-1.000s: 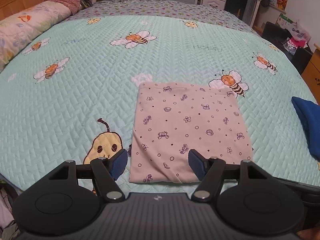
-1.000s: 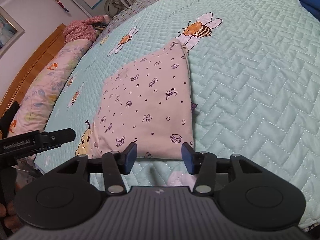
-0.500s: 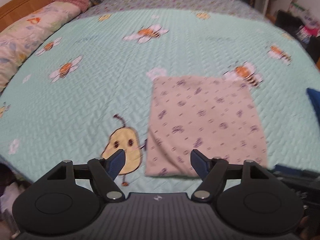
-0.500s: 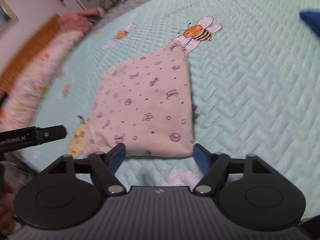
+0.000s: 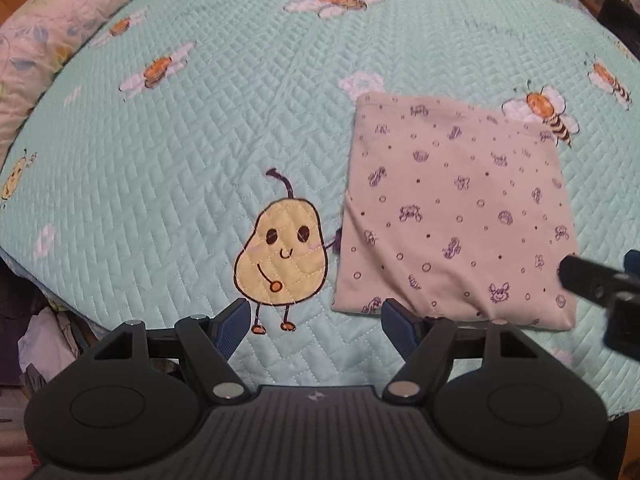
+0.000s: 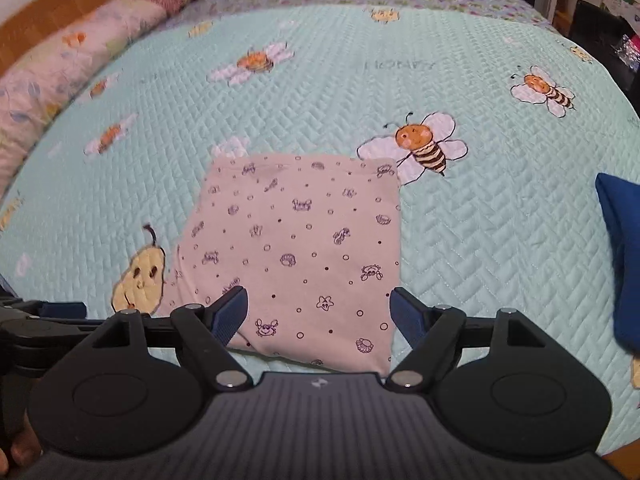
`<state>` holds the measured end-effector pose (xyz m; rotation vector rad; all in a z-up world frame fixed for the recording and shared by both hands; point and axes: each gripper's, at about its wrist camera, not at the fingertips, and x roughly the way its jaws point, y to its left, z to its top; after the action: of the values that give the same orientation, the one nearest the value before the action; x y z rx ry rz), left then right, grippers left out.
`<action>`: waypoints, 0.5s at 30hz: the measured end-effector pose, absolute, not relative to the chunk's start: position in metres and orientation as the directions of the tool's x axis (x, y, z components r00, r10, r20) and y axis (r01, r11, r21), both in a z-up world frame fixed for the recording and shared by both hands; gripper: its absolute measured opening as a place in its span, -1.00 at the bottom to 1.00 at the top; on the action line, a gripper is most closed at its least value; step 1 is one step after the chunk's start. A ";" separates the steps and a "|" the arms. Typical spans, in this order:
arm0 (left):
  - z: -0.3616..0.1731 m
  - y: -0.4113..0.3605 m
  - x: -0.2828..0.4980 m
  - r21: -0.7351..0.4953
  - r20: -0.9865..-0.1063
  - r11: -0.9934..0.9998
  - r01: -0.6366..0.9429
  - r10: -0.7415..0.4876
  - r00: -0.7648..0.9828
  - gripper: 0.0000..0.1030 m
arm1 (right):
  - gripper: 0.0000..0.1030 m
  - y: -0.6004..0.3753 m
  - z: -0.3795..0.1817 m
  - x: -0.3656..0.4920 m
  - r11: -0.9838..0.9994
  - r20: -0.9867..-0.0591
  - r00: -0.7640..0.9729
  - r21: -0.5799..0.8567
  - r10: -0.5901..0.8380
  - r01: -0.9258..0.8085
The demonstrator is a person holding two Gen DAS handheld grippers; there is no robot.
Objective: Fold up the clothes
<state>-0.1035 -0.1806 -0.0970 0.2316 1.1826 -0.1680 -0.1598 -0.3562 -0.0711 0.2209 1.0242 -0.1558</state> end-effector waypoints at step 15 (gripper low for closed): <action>-0.105 -0.190 -0.087 0.018 -0.955 0.948 0.317 -0.078 0.288 0.45 | 0.53 -0.342 -0.079 -0.136 0.971 -0.913 0.405 0.060 -0.041 0.232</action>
<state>-0.0870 -0.1904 -0.1048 0.2203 1.2540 -0.2663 -0.1357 -0.3422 -0.0789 0.1879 1.1423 -0.1734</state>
